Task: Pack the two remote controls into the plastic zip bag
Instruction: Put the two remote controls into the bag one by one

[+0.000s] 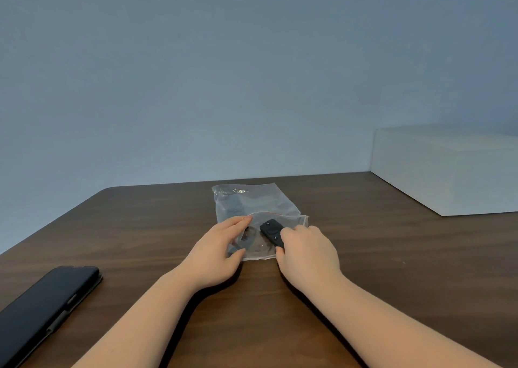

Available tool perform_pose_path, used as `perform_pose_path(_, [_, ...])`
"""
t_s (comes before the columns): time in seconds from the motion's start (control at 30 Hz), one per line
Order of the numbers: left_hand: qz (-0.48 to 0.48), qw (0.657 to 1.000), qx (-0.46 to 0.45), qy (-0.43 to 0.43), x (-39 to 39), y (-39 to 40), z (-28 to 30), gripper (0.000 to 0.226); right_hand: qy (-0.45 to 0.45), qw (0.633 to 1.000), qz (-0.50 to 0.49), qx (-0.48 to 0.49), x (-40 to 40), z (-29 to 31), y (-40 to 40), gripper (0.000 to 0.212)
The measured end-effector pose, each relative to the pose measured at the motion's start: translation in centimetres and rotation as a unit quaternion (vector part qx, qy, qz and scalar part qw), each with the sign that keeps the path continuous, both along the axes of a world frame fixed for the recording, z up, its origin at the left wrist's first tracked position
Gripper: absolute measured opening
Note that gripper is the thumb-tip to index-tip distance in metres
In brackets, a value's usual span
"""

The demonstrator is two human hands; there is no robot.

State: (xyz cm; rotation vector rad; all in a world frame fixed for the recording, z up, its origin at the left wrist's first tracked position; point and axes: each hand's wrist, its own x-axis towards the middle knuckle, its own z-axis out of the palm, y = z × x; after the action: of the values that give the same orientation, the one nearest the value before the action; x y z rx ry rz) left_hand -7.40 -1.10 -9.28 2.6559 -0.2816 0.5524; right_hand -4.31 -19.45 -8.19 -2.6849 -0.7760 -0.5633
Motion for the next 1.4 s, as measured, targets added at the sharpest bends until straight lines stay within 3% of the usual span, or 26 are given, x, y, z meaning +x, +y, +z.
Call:
perform_pose_path(0.13, [0.006, 1.0, -0.002, 0.006, 0.0, 0.2, -0.1, 0.064, 0.042, 0.999, 0.026, -0.009, 0.1, 0.0, -0.3, 0.038])
perform_pose_path(0.2, [0.012, 1.0, -0.006, 0.007, 0.0, 0.5, -0.2, 0.064, 0.139, 0.989, 0.049, 0.004, 0.4, 0.7, -1.5, 0.052])
perform_pose_path(0.3, [0.012, 1.0, -0.006, 0.006, 0.2, 0.6, -0.3, 0.062, 0.323, 0.94, 0.106, 0.022, 1.3, 2.1, -4.5, 0.08])
perform_pose_path(0.4, [0.011, 1.0, -0.002, 0.007, 0.2, 0.5, -0.3, 0.062, 0.384, 0.912, 0.139, 0.038, 2.0, 2.6, -6.1, 0.081])
perform_pose_path(0.57, [0.012, 1.0, -0.004, 0.005, 0.2, 0.5, -0.3, 0.062, 0.246, 0.964, 0.099, 0.021, 2.3, 1.4, -4.6, 0.053])
perform_pose_path(0.7, [0.01, 1.0, -0.006, 0.007, 0.2, 0.4, -0.3, 0.063, 0.158, 0.985, 0.064, 0.025, 2.1, 1.0, -3.4, 0.027])
perform_pose_path(0.97, [0.013, 1.0, -0.008, 0.015, 0.2, 0.5, -0.2, 0.063, -0.06, 0.993, 0.079, -0.061, 1.9, -0.3, -1.3, 0.023])
perform_pose_path(1.13, [0.014, 1.0, -0.004, 0.016, 0.2, 0.4, -0.2, 0.063, -0.103, 0.988, 0.082, -0.083, 1.8, -0.2, -0.3, 0.017])
perform_pose_path(1.4, [0.013, 1.0, -0.006, 0.02, 0.2, 0.5, -0.3, 0.066, -0.046, 0.992, 0.075, -0.088, 3.3, -0.6, 1.5, 0.015])
